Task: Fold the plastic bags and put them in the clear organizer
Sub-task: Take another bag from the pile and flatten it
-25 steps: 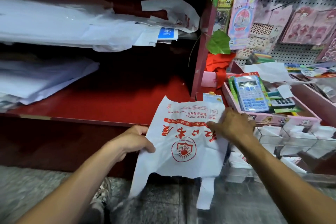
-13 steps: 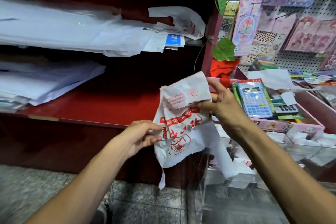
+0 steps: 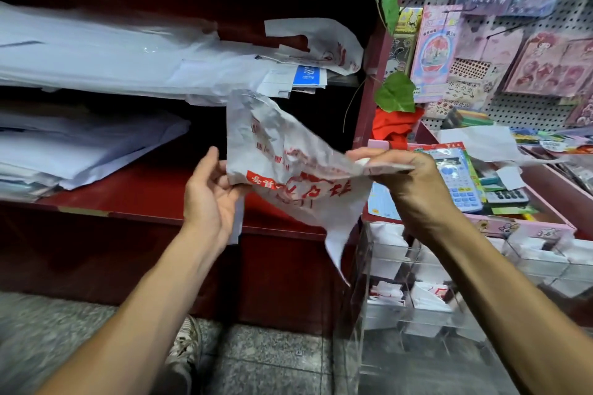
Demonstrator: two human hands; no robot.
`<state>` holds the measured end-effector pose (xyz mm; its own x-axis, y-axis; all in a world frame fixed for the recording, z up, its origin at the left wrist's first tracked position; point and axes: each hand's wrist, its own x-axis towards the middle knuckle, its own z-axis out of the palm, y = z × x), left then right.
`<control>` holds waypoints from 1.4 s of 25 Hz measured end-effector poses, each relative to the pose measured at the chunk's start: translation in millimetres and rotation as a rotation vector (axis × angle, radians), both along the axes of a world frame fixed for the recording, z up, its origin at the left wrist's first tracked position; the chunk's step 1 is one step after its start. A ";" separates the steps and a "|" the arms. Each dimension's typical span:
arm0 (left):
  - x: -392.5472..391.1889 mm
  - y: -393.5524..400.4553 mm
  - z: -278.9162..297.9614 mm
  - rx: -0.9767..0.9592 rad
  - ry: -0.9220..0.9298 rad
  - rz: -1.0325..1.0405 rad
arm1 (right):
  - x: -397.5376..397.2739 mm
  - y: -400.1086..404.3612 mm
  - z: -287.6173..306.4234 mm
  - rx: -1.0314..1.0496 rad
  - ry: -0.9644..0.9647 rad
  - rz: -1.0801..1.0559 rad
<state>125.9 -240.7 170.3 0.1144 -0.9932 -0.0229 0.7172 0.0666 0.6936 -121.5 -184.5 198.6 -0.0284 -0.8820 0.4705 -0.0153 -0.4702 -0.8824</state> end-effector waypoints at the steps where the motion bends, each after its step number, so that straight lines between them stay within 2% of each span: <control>1: 1.2 0.2 2.7 -0.026 0.035 0.015 | -2.0 0.6 -1.2 -0.021 0.073 0.055; 2: 2.4 -0.8 1.2 -0.029 -0.001 0.043 | -6.1 -0.5 -6.4 -0.022 0.171 0.085; 5: 2.0 0.9 -12.2 0.107 -0.492 0.121 | -14.2 -3.9 -26.4 0.059 0.471 0.100; 6: 1.4 -0.4 -19.5 0.176 -0.590 0.097 | -15.5 -5.6 -35.0 0.083 0.516 0.075; 10: 4.4 -9.7 -35.6 0.410 -0.667 0.113 | -13.8 -13.8 -53.8 0.107 0.584 -0.189; 11: 5.5 -12.0 -36.8 0.423 -0.662 0.108 | -11.6 -14.3 -53.2 0.174 0.564 -0.188; 13: 3.8 -9.5 -33.9 0.423 -0.665 0.017 | -5.9 -12.7 -51.5 0.451 0.373 -0.106; 16: 0.5 -4.9 -31.6 0.412 -0.708 -0.085 | 5.0 -9.0 -47.9 0.822 -0.098 -0.051; 17: -0.1 -3.0 -29.6 0.379 -0.725 -0.090 | 6.6 -10.2 -45.0 0.897 -0.277 -0.013; 18: 0.5 -2.4 -27.9 0.340 -0.759 -0.088 | 5.4 -13.2 -44.0 0.940 -0.375 0.034; 23: 3.0 1.3 -23.0 0.033 -0.969 -0.167 | 17.1 -12.4 -40.6 0.832 -0.438 0.178; 25: 4.4 2.3 -21.7 -0.162 -0.946 -0.221 | 18.4 -12.5 -35.0 0.644 -0.479 0.198; 27: 3.3 4.8 -15.0 -0.225 -0.859 -0.239 | 18.0 -15.9 -29.9 0.541 -0.500 0.160; 29: 3.3 5.0 -12.5 -0.176 -0.875 -0.221 | 17.2 -25.2 -38.6 0.728 -0.477 0.063; 31: 4.4 3.7 -17.6 -0.030 -0.983 -0.215 | 22.3 -25.3 -51.4 0.952 -0.410 -0.009; 35: 5.4 1.2 -32.4 0.259 -1.075 -0.263 | 21.5 -26.3 -56.6 0.995 -0.376 -0.128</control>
